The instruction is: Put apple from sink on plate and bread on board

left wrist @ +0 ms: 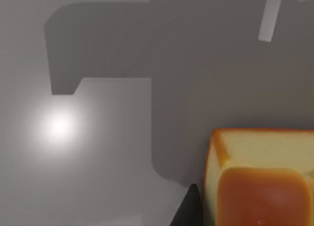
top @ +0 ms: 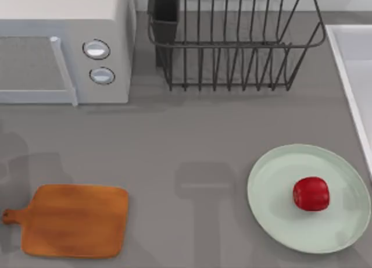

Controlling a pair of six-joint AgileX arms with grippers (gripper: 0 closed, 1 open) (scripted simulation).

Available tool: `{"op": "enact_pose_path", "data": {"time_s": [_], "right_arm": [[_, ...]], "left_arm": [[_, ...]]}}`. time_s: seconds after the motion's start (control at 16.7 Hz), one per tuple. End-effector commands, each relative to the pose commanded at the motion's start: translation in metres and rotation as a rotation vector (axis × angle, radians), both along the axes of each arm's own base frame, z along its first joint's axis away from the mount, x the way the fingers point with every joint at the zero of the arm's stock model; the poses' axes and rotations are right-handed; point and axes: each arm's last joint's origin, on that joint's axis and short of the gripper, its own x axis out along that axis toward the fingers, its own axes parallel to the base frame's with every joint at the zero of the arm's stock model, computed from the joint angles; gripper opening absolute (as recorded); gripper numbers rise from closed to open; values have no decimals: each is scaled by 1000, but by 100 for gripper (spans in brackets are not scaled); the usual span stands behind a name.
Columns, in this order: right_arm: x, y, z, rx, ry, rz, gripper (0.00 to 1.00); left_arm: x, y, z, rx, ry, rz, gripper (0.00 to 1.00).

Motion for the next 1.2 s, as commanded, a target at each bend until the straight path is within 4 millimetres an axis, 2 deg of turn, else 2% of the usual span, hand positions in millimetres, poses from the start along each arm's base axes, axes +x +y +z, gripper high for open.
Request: {"op": "enact_pose_path", "data": {"time_s": [0.18,0.48,0.6,0.96,1.2], "right_arm": [[0,0,0,0,0,0,100],[0,0,0,0,0,0,100],[0,0,0,0,0,0,100],[0,0,0,0,0,0,100],[0,0,0,0,0,0,100]], "left_arm": [[4,1,25,1,0,-4,0],[0,1,81,-5,18,0,0],[-1,-1,95,-1,4,1,0],[-1,0,94,-2,7,9,0],[0,-2,86,-14,36,137,0]]}}
